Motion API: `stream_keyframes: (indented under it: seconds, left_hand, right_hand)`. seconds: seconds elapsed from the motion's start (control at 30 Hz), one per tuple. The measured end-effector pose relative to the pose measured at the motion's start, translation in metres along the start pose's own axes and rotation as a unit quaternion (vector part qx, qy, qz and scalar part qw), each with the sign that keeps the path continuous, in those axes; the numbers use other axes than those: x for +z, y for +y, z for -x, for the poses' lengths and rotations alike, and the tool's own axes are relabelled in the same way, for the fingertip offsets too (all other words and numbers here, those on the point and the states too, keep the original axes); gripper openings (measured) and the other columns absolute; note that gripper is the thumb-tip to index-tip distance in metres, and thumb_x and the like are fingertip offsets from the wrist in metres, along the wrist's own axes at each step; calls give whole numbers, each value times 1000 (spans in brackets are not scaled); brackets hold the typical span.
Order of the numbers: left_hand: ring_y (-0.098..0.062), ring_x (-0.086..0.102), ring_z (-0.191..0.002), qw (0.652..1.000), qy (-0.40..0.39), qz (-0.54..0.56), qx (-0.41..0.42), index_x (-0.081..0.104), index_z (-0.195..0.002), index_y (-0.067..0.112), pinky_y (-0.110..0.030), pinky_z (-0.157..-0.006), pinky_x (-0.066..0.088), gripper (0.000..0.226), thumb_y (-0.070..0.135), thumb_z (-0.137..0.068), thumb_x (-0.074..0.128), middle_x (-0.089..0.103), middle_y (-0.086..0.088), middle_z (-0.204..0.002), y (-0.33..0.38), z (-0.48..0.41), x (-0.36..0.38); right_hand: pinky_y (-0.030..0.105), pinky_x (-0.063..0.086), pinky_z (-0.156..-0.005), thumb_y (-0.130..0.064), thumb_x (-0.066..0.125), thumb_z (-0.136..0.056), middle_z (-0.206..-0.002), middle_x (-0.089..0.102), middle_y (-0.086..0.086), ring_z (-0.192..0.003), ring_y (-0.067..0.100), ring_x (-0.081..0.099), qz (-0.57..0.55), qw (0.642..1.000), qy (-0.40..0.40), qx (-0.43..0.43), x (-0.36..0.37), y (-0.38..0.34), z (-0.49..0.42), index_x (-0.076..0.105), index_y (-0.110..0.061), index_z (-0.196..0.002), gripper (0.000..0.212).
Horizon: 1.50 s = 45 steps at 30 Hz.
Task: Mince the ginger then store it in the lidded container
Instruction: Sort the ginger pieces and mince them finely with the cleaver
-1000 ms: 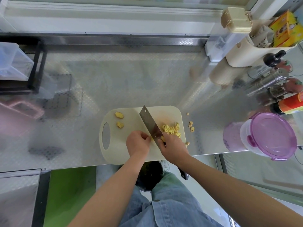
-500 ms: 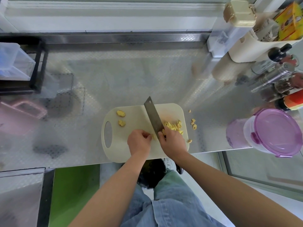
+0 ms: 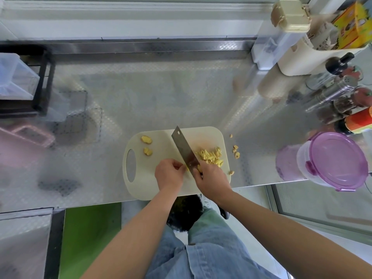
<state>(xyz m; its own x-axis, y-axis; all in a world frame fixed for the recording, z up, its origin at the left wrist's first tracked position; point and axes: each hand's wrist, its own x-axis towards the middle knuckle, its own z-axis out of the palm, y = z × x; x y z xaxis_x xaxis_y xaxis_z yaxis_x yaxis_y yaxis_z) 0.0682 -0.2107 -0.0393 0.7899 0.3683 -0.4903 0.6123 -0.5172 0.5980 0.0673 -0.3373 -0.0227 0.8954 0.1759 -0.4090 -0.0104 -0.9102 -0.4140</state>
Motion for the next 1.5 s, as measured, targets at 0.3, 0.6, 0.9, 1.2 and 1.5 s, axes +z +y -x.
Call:
stream_keyframes:
  seconds: [0.3, 0.6, 0.9, 1.2, 1.5]
  left_hand:
    - [-20, 66, -84, 1000, 3, 8, -3, 77, -86, 12, -22, -68, 40, 9, 17, -83, 71, 74, -4, -88, 0, 0, 0]
    - [-20, 66, -82, 1000, 3, 10, 0, 77, -84, 13, -22, -66, 40, 9, 19, -83, 71, 74, -4, -85, -1, -1, 0]
    - [-20, 66, -81, 1000, 0, 12, -4, 77, -86, 13, -23, -65, 39, 10, 20, -84, 71, 74, -4, -86, 0, -1, 1]
    - [-20, 67, -84, 1000, 3, 7, 3, 78, -88, 13, -23, -68, 43, 11, 19, -83, 70, 74, -4, -89, -2, 0, 1]
    - [-23, 66, -86, 1000, 5, -11, 14, 78, -90, 13, -24, -67, 42, 13, 19, -85, 67, 74, -5, -91, -1, 3, -2]
  right_hand:
    - [32, 39, -58, -29, 41, -100, -72, 51, 3, -69, 26, 50, -15, 1000, 19, 10, 3, -2, -10, 53, -11, -105, 23]
    - [28, 29, -50, -33, 43, -98, -65, 48, 3, -63, 26, 49, -21, 1000, 12, -8, -2, 1, -1, 51, -11, -92, 24]
    - [30, 34, -58, -33, 40, -100, -74, 51, 7, -69, 27, 50, 8, 1000, -9, 2, 0, -1, 2, 51, -10, -97, 25]
    - [30, 33, -56, -29, 40, -100, -67, 46, 1, -67, 26, 48, -24, 999, 15, 26, 4, -5, -6, 49, -13, -97, 18]
    - [29, 31, -51, -36, 44, -97, -67, 53, 7, -62, 27, 52, -45, 999, 15, 12, 1, 3, 3, 49, -11, -86, 27]
